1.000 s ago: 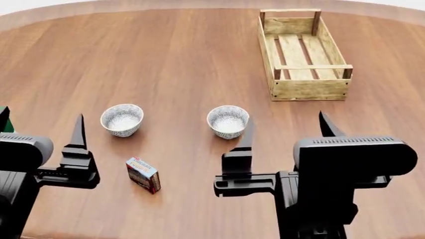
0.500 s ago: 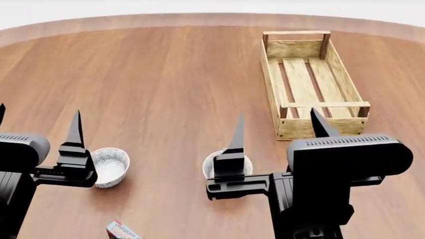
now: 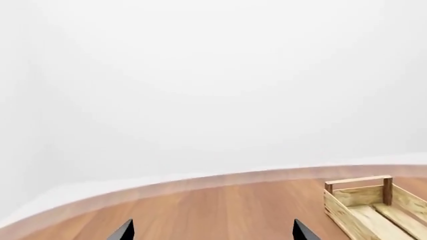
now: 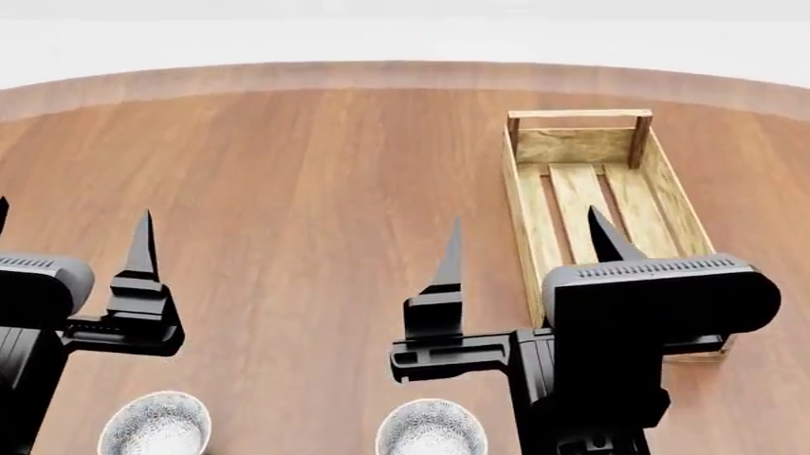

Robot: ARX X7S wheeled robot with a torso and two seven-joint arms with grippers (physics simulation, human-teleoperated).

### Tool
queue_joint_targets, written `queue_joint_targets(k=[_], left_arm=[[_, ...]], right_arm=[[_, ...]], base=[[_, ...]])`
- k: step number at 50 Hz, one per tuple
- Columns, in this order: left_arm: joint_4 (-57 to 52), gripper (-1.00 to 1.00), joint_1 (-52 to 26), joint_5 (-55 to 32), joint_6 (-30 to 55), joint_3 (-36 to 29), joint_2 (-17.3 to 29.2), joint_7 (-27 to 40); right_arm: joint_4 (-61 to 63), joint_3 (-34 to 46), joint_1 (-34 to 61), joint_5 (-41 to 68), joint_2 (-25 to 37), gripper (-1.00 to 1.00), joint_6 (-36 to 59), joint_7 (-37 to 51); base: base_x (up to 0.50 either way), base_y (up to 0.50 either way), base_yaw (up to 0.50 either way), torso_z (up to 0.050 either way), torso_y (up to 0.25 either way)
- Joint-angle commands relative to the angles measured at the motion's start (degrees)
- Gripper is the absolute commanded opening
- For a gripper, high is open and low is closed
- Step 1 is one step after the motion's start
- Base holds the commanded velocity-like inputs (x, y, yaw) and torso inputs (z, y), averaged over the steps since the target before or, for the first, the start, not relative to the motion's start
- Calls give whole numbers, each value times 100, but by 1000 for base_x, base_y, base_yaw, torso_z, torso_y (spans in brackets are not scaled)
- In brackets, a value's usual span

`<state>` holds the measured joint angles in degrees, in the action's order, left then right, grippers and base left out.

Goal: Stack the right bowl on the left bowl and place them in the tray.

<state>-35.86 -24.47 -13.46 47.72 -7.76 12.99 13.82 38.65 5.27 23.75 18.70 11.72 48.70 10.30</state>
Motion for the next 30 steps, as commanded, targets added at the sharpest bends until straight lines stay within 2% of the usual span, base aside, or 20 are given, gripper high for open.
queue_joint_targets(k=[1,21,30], left_arm=[[41,100,6,-23,-45,-20,22,24],[87,100,39,-61,-117,-61,57,70],[66,100,49,-91,-121,-59,77,93]], right_arm=[[-37,20,-8,30,21,100,-35,29],[-108,61,-26,83,59,100,-107,66],[-113,106,-30,79,91,100,-150,85]], base=[[500,0,0,0,0],[500,0,0,0,1],[0,0,0,0,1]])
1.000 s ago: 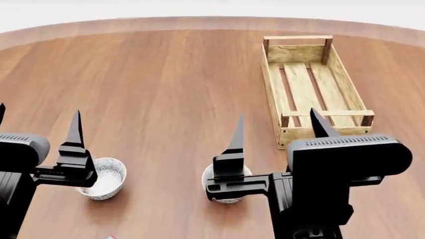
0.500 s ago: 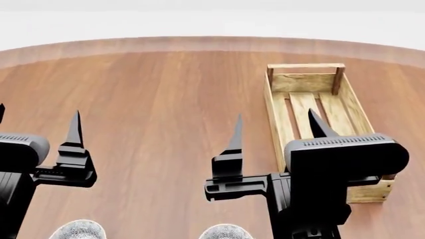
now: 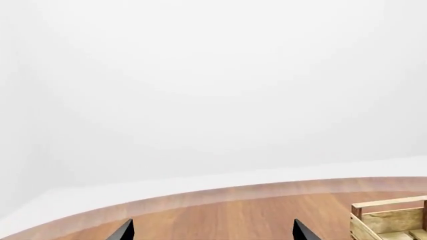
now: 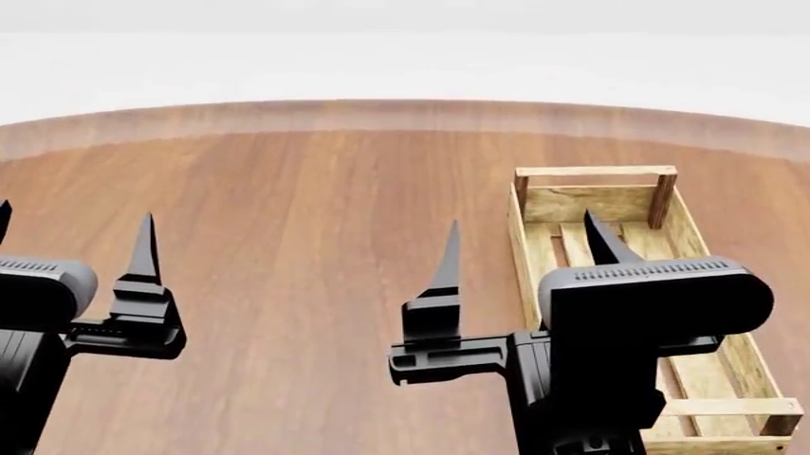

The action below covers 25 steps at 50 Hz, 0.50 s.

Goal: Stack the right bowl on the left bowl and place them in the tray.

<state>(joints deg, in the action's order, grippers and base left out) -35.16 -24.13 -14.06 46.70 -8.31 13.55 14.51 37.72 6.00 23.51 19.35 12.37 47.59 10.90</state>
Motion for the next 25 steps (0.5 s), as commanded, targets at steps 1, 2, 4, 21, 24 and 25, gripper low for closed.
queue_joint_targets(k=[1,2,4,21,24,25], left_arm=[[-7,100,12,-34,-16,-3,23,28],[-7,100,12,-37,-16,-4,25,30],[-17,100,13,-47,-15,-4,28,34],[-9,100,44,-93,-55,0,64,73],[-9,100,42,-102,-57,-2,67,80],[-9,100,43,-102,-60,-4,69,84]], right_arm=[[-16,38,-4,12,30,100,-39,31],[-19,39,0,15,31,100,-33,38],[-25,56,5,4,38,100,-33,55],[-72,84,32,52,56,100,67,168],[-74,94,45,42,65,100,86,202],[-72,93,45,49,67,100,83,202]], base=[[0,0,0,0,0],[0,0,0,0,0],[0,0,0,0,0],[130,0,0,0,0],[0,0,0,0,0],[0,0,0,0,0]])
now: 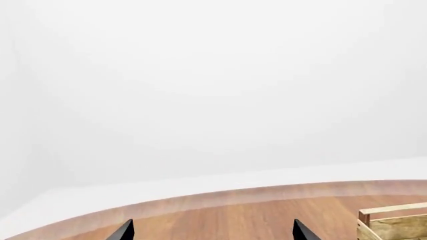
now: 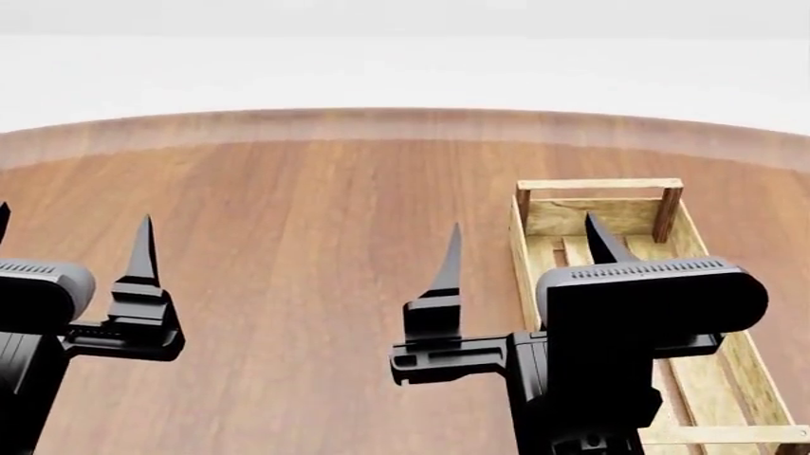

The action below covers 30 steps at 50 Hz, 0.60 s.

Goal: Stack the right bowl on the left bowl and place them in the tray.

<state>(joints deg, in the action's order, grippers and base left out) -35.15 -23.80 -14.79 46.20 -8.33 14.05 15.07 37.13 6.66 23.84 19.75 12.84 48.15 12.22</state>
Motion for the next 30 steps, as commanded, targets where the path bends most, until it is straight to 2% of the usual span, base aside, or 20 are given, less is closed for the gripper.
queue_joint_targets(k=[1,9,17,23,25,27,30], left_arm=[[-10,100,12,-38,-13,2,19,27],[-8,100,-7,-52,0,-6,40,51],[-39,100,-36,-78,35,6,60,79],[-55,100,-42,-103,40,17,73,90],[-52,100,-43,-109,30,18,79,90],[-39,100,-45,-117,23,25,83,91],[-61,100,-42,-134,34,47,95,99]], right_arm=[[-13,33,18,7,24,100,38,80],[-10,-119,267,315,-39,100,776,172],[108,-838,911,1255,-272,100,2889,310],[238,-1289,1132,1649,-395,100,3920,414],[51,-1565,1193,2533,-319,100,4179,921],[-328,-1721,1225,3944,-77,100,4179,1944],[-616,-1707,1257,5127,180,100,4163,2922]], base=[[0,0,0,0,0],[0,0,0,0,0],[0,0,0,0,0],[0,0,0,0,0],[0,0,0,0,0],[0,0,0,0,0],[0,0,0,0,0]])
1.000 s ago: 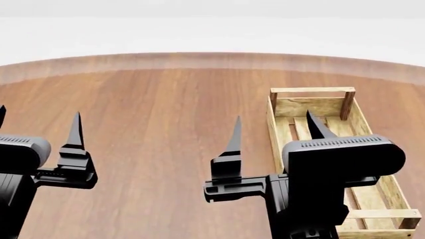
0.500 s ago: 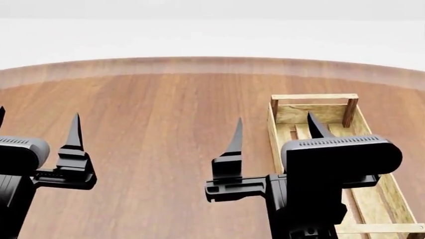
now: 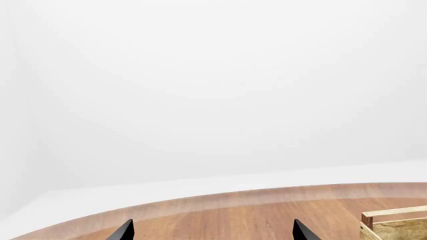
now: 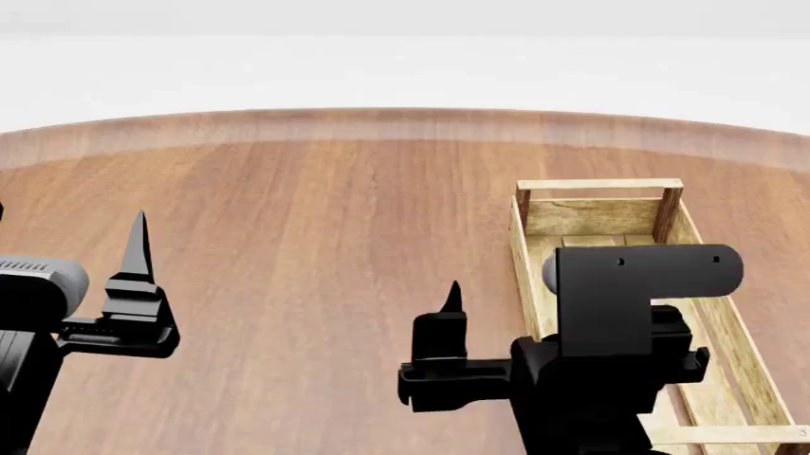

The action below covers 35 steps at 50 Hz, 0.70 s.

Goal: Stack the right bowl on the left bowl and place them in the tray.

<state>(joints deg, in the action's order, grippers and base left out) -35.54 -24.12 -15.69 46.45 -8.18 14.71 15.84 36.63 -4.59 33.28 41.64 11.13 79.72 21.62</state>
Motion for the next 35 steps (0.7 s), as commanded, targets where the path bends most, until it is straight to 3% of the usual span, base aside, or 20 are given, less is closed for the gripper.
queue_joint_targets(k=[1,5,14,35], left_arm=[[-21,100,-9,-45,9,33,32,24],[7,100,2,-45,-27,24,35,30],[36,100,-18,-69,-36,26,50,45],[-20,100,-12,-138,-14,48,99,95]], right_arm=[[-611,-563,316,3141,409,100,989,2166],[-806,-434,223,4132,729,100,955,3021],[-888,-197,44,5085,1115,100,774,3790],[-944,139,-965,5043,1483,100,487,3565]], base=[[0,0,0,0,0],[0,0,0,0,0],[0,0,0,0,0],[0,0,0,0,0]])
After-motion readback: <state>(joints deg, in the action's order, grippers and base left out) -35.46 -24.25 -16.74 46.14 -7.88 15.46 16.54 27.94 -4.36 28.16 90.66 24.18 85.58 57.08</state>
